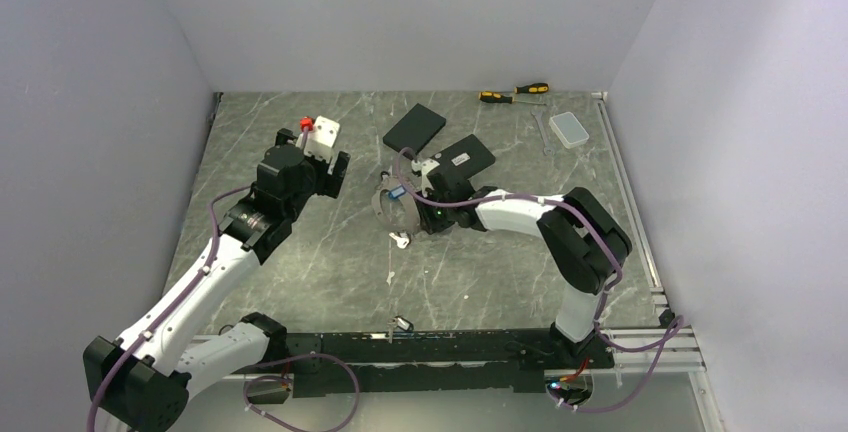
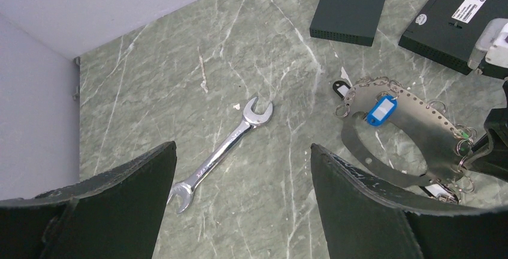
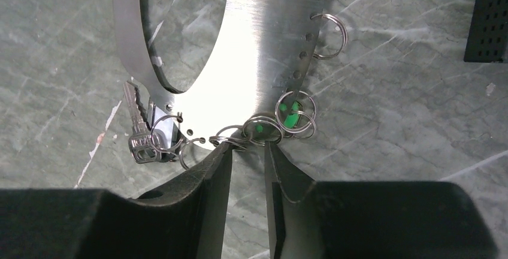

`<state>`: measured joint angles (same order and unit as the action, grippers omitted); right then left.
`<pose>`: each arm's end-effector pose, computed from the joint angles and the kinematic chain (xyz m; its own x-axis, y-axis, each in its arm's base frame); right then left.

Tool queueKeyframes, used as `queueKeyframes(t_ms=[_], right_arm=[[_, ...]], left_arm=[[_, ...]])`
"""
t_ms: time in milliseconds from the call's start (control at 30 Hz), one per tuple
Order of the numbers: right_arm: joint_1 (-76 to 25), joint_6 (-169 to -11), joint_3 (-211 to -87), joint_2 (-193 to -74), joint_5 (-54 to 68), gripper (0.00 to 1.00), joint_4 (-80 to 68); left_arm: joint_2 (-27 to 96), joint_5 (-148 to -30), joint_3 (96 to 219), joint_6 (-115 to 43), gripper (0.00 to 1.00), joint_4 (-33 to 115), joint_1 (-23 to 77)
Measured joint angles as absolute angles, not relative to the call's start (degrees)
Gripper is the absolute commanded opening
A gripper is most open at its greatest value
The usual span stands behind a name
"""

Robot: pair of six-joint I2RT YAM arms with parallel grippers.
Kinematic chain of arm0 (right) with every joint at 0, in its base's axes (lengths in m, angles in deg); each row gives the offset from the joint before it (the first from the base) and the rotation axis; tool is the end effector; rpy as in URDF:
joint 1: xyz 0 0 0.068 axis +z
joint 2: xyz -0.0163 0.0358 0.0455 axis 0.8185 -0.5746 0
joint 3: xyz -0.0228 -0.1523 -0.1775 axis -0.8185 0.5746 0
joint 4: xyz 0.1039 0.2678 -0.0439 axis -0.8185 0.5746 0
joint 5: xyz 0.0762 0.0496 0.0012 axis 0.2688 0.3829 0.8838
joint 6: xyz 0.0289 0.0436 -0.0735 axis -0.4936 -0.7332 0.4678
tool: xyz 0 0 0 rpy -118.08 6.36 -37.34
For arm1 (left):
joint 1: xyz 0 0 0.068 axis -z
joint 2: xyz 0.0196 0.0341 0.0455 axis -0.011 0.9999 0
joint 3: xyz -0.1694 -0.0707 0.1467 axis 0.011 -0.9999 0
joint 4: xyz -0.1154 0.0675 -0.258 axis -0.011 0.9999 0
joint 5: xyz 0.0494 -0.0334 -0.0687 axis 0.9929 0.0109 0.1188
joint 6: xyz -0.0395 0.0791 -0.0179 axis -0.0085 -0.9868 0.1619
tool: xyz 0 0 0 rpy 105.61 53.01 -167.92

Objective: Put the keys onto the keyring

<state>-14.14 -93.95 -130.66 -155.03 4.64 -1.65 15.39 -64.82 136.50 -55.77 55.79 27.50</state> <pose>0.3005 0.2697 0.0583 -0.7038 -0.3649 -0.6095 -0.5774 0.7937 0.1916 0.2947 -0.1249 0.2888 -0.2398 0.2837 -0.9285 0.2427 0.9435 0.2256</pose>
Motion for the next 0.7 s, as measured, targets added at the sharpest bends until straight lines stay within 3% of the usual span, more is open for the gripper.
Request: queueKeyframes(t_ms=[167, 333, 700], right_arm=[[-14.14, -96.62, -129.02, -155.03, 4.73, 0.18, -5.65], [-14.14, -97.89, -127.63, -155.03, 4.34, 0.01, -8.95], [-14.14, -95.09, -123.56, -152.60, 2.87, 0.00, -12.47]], left_arm=[[15.39, -64.91, 136.50, -56.10, 0.87, 55.79, 27.50], [15.39, -65.07, 136.50, -56.14, 0.87, 55.82, 27.50], [15.37, -69.00, 136.48, -57.34, 0.86, 55.82, 27.85]])
